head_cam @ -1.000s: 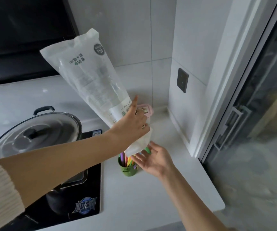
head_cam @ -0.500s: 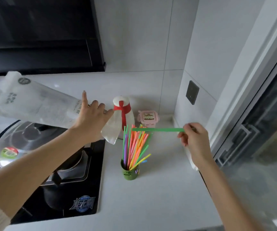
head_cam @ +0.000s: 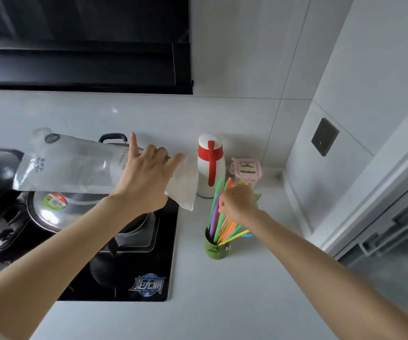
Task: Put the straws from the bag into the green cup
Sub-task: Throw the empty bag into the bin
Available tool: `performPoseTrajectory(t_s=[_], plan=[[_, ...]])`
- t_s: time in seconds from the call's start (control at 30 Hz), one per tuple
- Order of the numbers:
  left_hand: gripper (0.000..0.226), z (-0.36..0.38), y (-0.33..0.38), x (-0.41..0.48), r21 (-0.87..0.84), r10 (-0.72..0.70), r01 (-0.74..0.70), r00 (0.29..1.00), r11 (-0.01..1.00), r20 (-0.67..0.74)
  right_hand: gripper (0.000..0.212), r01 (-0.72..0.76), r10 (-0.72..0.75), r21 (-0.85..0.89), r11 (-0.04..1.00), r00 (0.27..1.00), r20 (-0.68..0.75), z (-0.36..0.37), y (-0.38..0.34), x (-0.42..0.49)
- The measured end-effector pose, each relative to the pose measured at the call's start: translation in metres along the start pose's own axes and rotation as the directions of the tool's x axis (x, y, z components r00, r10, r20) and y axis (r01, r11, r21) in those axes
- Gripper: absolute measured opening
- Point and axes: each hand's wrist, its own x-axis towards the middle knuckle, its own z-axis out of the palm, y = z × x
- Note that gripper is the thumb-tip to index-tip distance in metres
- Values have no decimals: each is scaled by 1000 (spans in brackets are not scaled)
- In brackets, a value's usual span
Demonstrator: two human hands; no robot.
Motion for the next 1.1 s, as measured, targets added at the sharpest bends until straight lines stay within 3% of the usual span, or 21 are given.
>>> performPoseTrajectory(t_s=[0.07, 0.17, 0.23, 0.3, 0.33, 0.37, 0.4, 0.43, 0.47, 0.53, 0.63, 0.7, 0.77, 0.83, 0.97, 1.03, 1.1], plan=[[86, -2, 2, -2, -107, -12, 12, 1000, 994, 3, 14, 35, -34, -23, 999, 999, 33, 10, -5, 7], [86, -9, 8, -2, -302, -27, 50, 996, 952, 81, 24, 72, -71, -22, 997, 995, 69, 26, -1, 10], [89, -17, 12, -1, -423, -11, 63, 992, 904, 123, 30, 2, -6, 148, 989, 999, 31, 20, -2, 5], [90, -28, 14, 0, -642, -2, 128, 981, 756, 193, 25, -38, 96, 349, 936, 984, -150, 2, 1, -5], [88, -35, 15, 0, -763, 17, 186, 968, 619, 250, 26, -22, 142, 423, 906, 956, -255, -10, 2, -15], [84, -42, 16, 0, -857, 54, 240, 954, 456, 296, 32, 27, 179, 566, 824, 935, -306, -21, 5, -25], [78, -48, 19, -1, -912, 106, 275, 941, 305, 320, 42, 86, 206, 807, 585, 946, -250, -34, 3, -37], [73, -54, 22, -1, -938, 165, 284, 934, 200, 318, 52, 136, 137, 956, 258, 975, -176, -48, 2, -51], [69, -60, 26, -2, -953, 227, 274, 927, 130, 297, 59, 161, 66, 987, -10, 985, -160, -53, 4, -61], [61, -74, 38, -6, -967, 319, 256, 916, 2, 243, 69, 145, -35, 976, -159, 988, -153, -48, 7, -75], [47, -94, 56, -22, -930, 373, 273, 912, -246, 170, 77, 82, -110, 985, -155, 989, -99, -38, 3, -110], [46, -101, 71, -39, -835, 327, 294, 933, -464, 147, 65, 57, -112, 980, -193, 991, -80, -30, 2, -141], [53, -100, 92, -60, -758, 270, 303, 947, -577, 174, 52, 27, -37, 971, -237, 999, -37, -22, -1, -177], [52, -93, 117, -88, -749, 256, 328, 942, -576, 217, 32, 18, 75, 972, -233, 997, -1, -7, -1, -210], [48, -69, 176, -153, -791, 114, 515, 854, -331, 508, 18, -25, 243, 993, -114, 969, 52, 24, 2, -272], [30, -60, 206, -180, -758, 14, 566, 804, -325, 594, 21, -103, 179, 994, -34, 978, 108, 42, 3, -300], [21, -49, 231, -199, -711, -28, 585, 765, -391, 644, 30, -203, 74, 979, 15, 977, 202, 65, 0, -326]])
